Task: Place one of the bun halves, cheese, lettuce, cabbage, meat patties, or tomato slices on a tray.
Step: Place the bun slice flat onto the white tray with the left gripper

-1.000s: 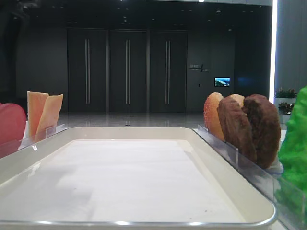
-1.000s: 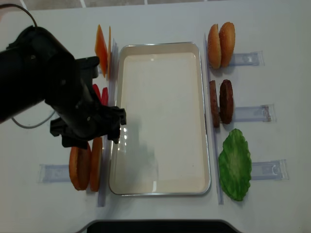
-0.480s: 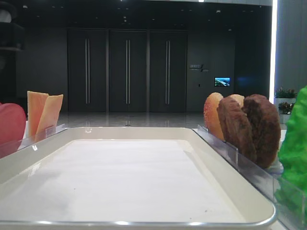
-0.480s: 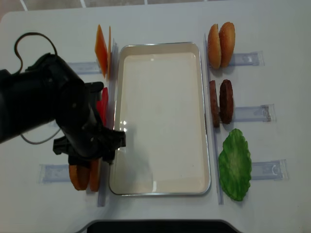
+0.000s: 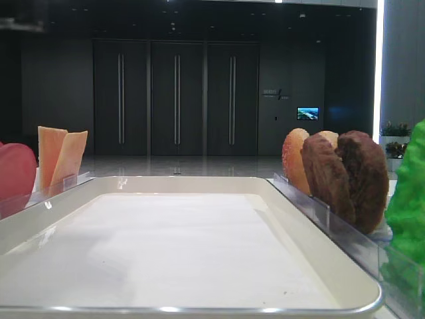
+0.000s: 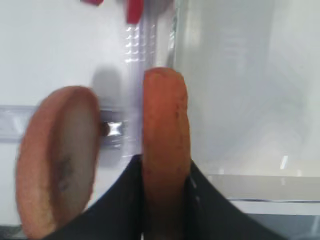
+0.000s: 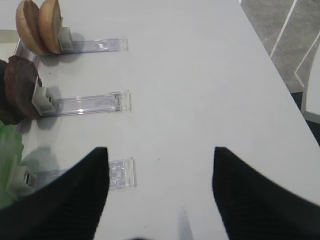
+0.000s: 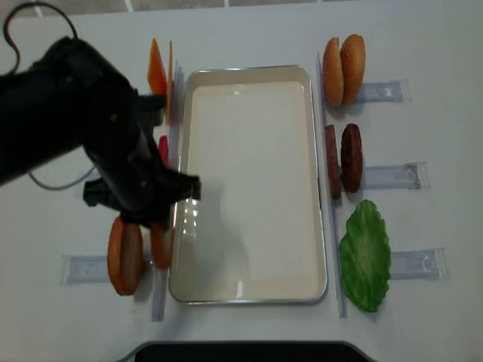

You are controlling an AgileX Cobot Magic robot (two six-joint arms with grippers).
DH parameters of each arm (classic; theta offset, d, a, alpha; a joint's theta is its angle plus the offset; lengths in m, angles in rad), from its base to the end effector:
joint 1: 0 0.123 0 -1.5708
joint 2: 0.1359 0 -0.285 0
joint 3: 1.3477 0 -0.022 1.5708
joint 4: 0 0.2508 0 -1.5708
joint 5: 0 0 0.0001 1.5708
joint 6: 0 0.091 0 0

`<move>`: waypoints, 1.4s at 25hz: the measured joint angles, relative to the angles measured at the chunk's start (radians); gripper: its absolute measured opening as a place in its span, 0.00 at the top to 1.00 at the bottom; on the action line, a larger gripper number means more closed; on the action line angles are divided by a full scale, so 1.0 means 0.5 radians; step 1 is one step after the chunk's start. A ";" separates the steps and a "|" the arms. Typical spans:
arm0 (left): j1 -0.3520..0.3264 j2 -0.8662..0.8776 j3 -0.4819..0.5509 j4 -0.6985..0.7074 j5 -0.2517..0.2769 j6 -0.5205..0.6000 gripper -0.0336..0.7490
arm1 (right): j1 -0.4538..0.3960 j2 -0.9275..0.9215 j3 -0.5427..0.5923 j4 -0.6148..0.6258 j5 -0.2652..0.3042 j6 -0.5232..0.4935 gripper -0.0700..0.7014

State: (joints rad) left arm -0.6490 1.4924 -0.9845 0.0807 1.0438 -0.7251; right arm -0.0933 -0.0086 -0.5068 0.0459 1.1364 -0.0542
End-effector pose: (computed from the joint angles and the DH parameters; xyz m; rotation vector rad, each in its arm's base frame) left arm 0.2141 -0.1545 0.2349 -0.0591 3.0133 -0.0179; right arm -0.0099 0.0047 0.2731 0.0365 2.1035 -0.0332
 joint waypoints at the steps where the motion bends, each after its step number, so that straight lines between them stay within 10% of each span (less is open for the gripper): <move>1: 0.000 0.000 -0.071 -0.032 -0.022 0.007 0.78 | 0.000 0.000 0.000 0.000 0.000 0.000 0.35; 8: 0.006 0.051 -0.242 -0.052 -0.257 0.029 0.78 | 0.000 0.000 0.000 0.000 0.000 0.000 0.35; 17: 0.022 0.385 -0.242 -0.728 -1.034 0.747 0.78 | 0.000 0.000 0.000 0.000 0.000 0.000 0.35; 35: 0.047 0.675 -0.244 -1.351 -1.177 1.450 0.78 | 0.000 0.000 0.000 0.000 0.000 0.000 0.35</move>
State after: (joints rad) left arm -0.6257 1.8301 -1.1063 -0.5946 0.4555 0.0000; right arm -0.0933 -0.0086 -0.5068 0.0459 1.1364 -0.0542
